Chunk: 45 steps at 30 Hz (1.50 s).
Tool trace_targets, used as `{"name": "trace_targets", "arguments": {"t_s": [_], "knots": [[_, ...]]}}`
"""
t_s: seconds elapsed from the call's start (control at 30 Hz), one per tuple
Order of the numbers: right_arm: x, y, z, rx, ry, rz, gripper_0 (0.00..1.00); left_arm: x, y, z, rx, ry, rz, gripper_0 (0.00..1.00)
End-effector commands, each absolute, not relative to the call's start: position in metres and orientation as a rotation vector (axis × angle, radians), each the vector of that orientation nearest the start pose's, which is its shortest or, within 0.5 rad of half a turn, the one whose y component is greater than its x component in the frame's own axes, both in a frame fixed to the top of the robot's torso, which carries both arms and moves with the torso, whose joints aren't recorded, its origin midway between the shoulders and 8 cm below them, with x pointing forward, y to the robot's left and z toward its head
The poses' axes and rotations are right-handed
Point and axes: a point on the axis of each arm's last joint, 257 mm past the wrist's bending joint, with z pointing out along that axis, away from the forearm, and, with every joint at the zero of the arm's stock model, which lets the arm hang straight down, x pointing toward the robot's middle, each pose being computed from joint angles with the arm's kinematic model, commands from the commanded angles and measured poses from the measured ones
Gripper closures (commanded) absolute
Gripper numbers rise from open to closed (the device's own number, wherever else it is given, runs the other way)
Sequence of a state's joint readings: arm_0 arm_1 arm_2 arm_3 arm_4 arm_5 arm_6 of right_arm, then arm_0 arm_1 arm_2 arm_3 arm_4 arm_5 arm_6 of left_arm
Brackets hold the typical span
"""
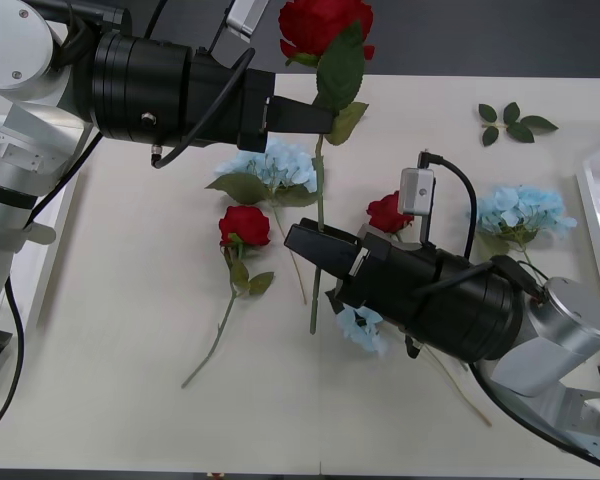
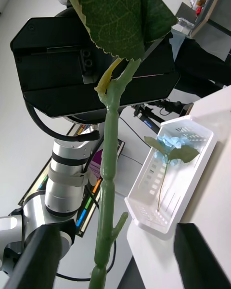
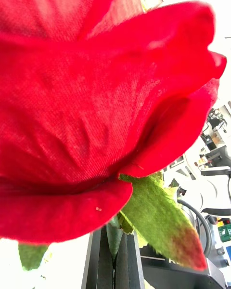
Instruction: Put the red flowers into the right box and the blue flowers into the left box
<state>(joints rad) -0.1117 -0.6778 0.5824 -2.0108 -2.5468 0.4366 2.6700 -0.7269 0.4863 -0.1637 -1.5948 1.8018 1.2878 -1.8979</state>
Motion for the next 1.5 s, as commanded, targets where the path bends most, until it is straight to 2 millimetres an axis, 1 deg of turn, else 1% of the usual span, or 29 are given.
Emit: {"name": "trace_targets", "arguments": {"t_s": [0.03,0.07,0.1,0.17,0.2,0.23,0.3,0.33,0.37,0.4,0.7,0.73,0.77,0.8,1.3,1.5], "knots": [[0.347,0.021,-0.054,-0.353,1.416,1.592,0.52,0.418,-0.03,0.016,1.024,1.727,-1.407,1.0],[0.347,0.022,-0.053,-0.354,1.411,1.594,0.53,0.418,-0.03,0.016,1.024,1.727,-1.407,1.0],[0.347,0.024,-0.051,-0.355,1.404,1.597,0.58,0.418,-0.03,0.016,1.024,1.727,-1.407,1.0],[0.347,0.024,-0.049,-0.354,1.401,1.601,0.63,0.418,-0.03,0.016,1.024,1.727,-1.407,1.0],[0.347,0.025,-0.049,-0.353,1.398,1.602,0.71,0.418,-0.03,0.016,1.024,1.727,-1.407,1.0],[0.347,0.025,-0.048,-0.354,1.396,1.602,0.74,0.418,-0.03,0.016,1.024,1.727,-1.407,1.0],[0.347,0.026,-0.046,-0.351,1.392,1.607,0.86,0.418,-0.03,0.016,1.024,1.727,-1.407,1.0],[0.347,0.026,-0.046,-0.35,1.39,1.608,0.94,0.418,-0.03,0.016,1.024,1.727,-1.407,1.0],[0.347,0.026,-0.046,-0.349,1.391,1.607,0.98,0.418,-0.03,0.016,1.024,1.727,-1.407,1.0],[0.348,0.026,-0.046,-0.346,1.391,1.607,1.0,0.418,-0.03,0.016,1.024,1.727,-1.407,1.0],[0.348,0.027,-0.047,-0.339,1.399,1.614,1.0,0.418,-0.03,0.016,1.024,1.727,-1.407,1.0],[0.348,0.027,-0.047,-0.34,1.4,1.613,1.0,0.418,-0.03,0.016,1.024,1.727,-1.407,0.96],[0.348,0.027,-0.048,-0.339,1.402,1.613,1.0,0.418,-0.03,0.016,1.024,1.727,-1.407,0.63],[0.348,0.027,-0.048,-0.342,1.403,1.611,1.0,0.418,-0.03,0.016,1.024,1.727,-1.407,0.0],[0.351,0.023,-0.053,-0.341,1.42,1.588,1.0,0.418,-0.03,0.016,1.024,1.727,-1.407,0.0],[0.357,0.013,-0.061,-0.352,1.454,1.546,1.0,0.418,-0.03,0.016,1.024,1.727,-1.407,0.0]]}}
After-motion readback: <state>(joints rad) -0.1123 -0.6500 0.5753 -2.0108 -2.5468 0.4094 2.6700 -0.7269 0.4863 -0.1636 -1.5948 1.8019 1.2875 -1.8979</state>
